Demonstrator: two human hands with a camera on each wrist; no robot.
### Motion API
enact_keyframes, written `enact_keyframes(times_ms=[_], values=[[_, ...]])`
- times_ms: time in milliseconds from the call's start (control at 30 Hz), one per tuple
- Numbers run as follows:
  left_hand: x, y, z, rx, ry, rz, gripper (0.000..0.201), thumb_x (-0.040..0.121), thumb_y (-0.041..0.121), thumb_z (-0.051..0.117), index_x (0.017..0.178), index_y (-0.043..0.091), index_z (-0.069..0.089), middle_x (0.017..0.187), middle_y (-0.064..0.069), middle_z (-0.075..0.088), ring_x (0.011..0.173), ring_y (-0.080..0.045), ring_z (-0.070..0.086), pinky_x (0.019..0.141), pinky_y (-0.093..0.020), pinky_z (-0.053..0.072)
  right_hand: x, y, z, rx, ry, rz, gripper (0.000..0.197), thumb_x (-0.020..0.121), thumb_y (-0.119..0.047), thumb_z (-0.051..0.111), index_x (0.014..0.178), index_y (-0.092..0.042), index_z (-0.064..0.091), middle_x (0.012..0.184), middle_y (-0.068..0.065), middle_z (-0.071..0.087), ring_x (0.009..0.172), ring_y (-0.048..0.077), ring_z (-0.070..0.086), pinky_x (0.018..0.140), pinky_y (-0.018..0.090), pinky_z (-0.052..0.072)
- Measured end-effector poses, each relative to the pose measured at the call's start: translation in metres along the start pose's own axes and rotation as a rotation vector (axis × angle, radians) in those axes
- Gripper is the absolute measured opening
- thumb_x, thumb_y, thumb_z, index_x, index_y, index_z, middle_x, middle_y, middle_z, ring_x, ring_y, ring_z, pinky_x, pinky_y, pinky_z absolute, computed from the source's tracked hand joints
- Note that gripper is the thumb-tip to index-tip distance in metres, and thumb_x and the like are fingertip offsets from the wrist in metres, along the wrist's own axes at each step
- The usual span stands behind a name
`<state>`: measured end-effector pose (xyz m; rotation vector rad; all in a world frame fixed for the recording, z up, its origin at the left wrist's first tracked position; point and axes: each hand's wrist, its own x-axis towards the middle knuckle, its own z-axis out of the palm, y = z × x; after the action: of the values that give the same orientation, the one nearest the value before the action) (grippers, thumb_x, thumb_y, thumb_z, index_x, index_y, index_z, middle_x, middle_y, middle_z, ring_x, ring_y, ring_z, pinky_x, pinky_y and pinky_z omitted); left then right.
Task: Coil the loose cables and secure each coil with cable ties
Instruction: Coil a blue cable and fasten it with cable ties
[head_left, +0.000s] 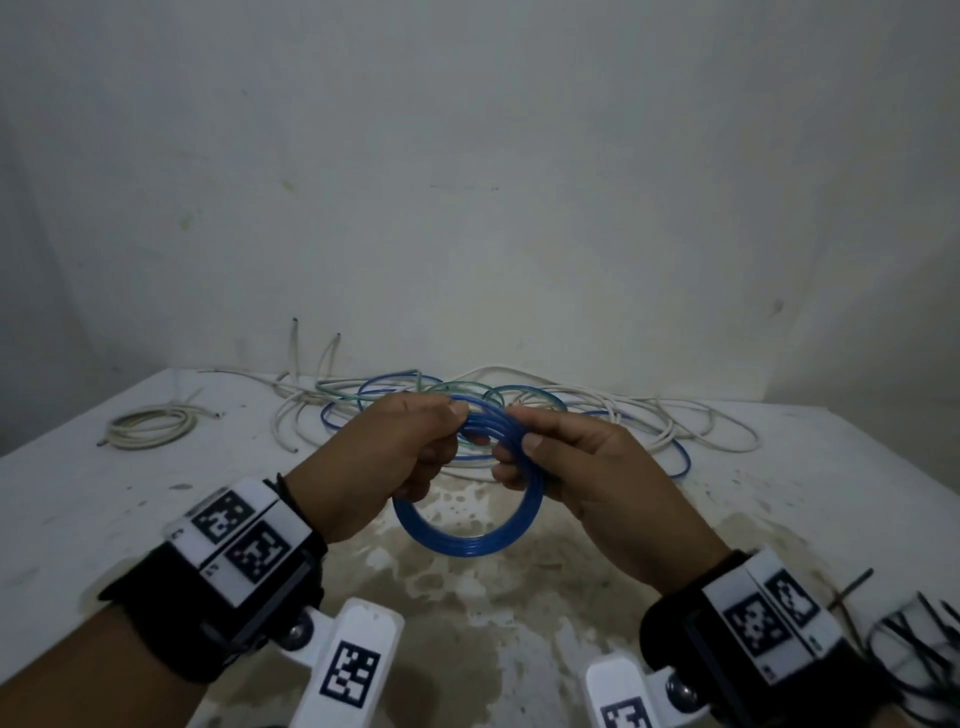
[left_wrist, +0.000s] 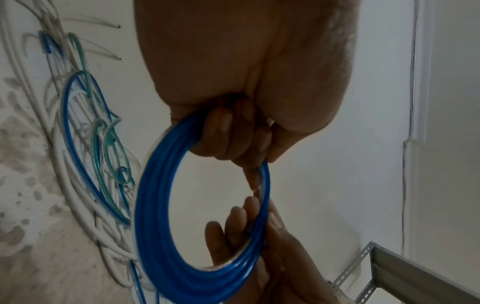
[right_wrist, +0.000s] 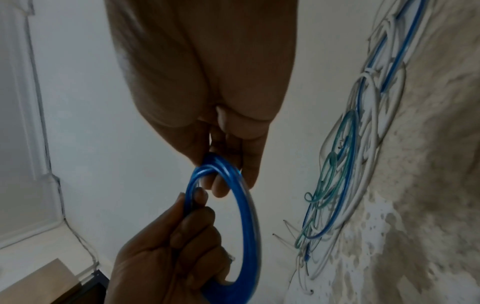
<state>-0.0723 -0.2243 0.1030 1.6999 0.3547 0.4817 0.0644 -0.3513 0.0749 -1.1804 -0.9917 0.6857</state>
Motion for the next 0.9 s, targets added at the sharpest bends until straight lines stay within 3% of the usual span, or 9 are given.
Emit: enact_keyframes(times_ms=[200,300,367,433,567,667,733,800,900], values=[[0.0,0.0,0.003,0.106,-0.016,0.025,0.057,0.101,0.018,0.039,0.049,0.028,0.061,0.05,0.008,0.03,0.043,-0.006,0.023,0.044,-0.021,0.021,-0.006,-0.008,0.006,-0.163,-0.031,-0.065,0.032,0.089,0.0,0.057,0.102,-0.027,0.068,0.088,0.013,0.073,0.071,0.016,0.067,0.072,0.027,0.056],[-0.001,0.0,0.006,0.178,0.012,0.048,0.048,0.1,0.022,0.042,0.057,0.023,0.063,0.051,0.003,0.043,0.043,-0.01,0.036,0.047,-0.022,0.034,-0.007,-0.005,0.007,-0.207,0.055,-0.104,0.031,0.089,-0.003,0.058,0.101,-0.03,0.066,0.082,0.01,0.074,0.069,0.012,0.067,0.069,0.021,0.054],[0.001,-0.001,0.003,0.417,0.072,0.072,0.044,0.098,0.038,0.045,0.067,0.016,0.067,0.061,0.0,0.063,0.054,-0.015,0.058,0.062,-0.03,0.05,-0.006,0.0,0.004,-0.227,0.149,-0.113,0.028,0.089,-0.005,0.059,0.105,-0.027,0.067,0.075,0.007,0.073,0.066,0.009,0.066,0.067,0.017,0.051],[0.004,-0.001,-0.005,0.64,0.147,0.068,0.054,0.093,0.052,0.046,0.074,0.009,0.071,0.069,-0.003,0.071,0.066,-0.016,0.067,0.074,-0.039,0.056,-0.005,0.004,-0.004,-0.245,0.241,-0.105,0.026,0.09,-0.007,0.059,0.112,-0.018,0.067,0.072,0.004,0.072,0.066,0.009,0.066,0.067,0.018,0.052],[0.008,0.001,-0.017,0.786,0.457,0.283,0.042,0.095,0.036,0.048,0.07,0.008,0.068,0.065,0.002,0.069,0.066,-0.014,0.064,0.071,-0.031,0.051,-0.006,0.001,-0.019,-0.313,0.309,-0.092,0.026,0.09,-0.009,0.06,0.114,-0.017,0.067,0.068,0.0,0.072,0.065,0.008,0.065,0.071,0.021,0.056],[0.013,-0.002,0.002,0.669,0.295,0.381,0.022,0.098,0.03,0.044,0.103,0.027,0.065,0.098,0.018,0.062,0.093,0.001,0.057,0.083,-0.01,0.041,-0.009,-0.001,-0.018,-0.374,0.303,-0.112,0.025,0.09,-0.01,0.06,0.113,-0.018,0.068,0.07,0.0,0.072,0.067,0.01,0.066,0.075,0.026,0.057],[0.02,-0.01,0.017,0.575,0.121,0.366,0.023,0.099,0.028,0.041,0.11,0.035,0.059,0.106,0.013,0.062,0.099,-0.002,0.058,0.09,-0.013,0.043,-0.012,-0.001,-0.016,-0.376,0.299,-0.131,0.026,0.09,-0.011,0.06,0.114,-0.019,0.067,0.073,0.002,0.072,0.07,0.014,0.067,0.077,0.029,0.057],[0.024,-0.017,0.028,0.407,0.043,0.343,0.025,0.101,0.024,0.038,0.1,0.031,0.061,0.092,0.003,0.067,0.08,-0.011,0.065,0.08,-0.025,0.051,-0.016,-0.003,-0.018,-0.36,0.325,-0.148,0.027,0.091,-0.011,0.059,0.115,-0.02,0.066,0.076,0.004,0.072,0.071,0.014,0.067,0.075,0.025,0.056],[0.028,-0.024,0.046,-0.057,-0.004,0.206,0.03,0.101,0.023,0.038,0.087,0.006,0.058,0.07,-0.006,0.055,0.054,-0.016,0.05,0.058,-0.031,0.05,-0.027,-0.003,-0.025,-0.202,0.421,-0.14,0.025,0.093,-0.009,0.055,0.111,-0.023,0.065,0.08,0.003,0.073,0.071,0.011,0.067,0.071,0.02,0.055]])
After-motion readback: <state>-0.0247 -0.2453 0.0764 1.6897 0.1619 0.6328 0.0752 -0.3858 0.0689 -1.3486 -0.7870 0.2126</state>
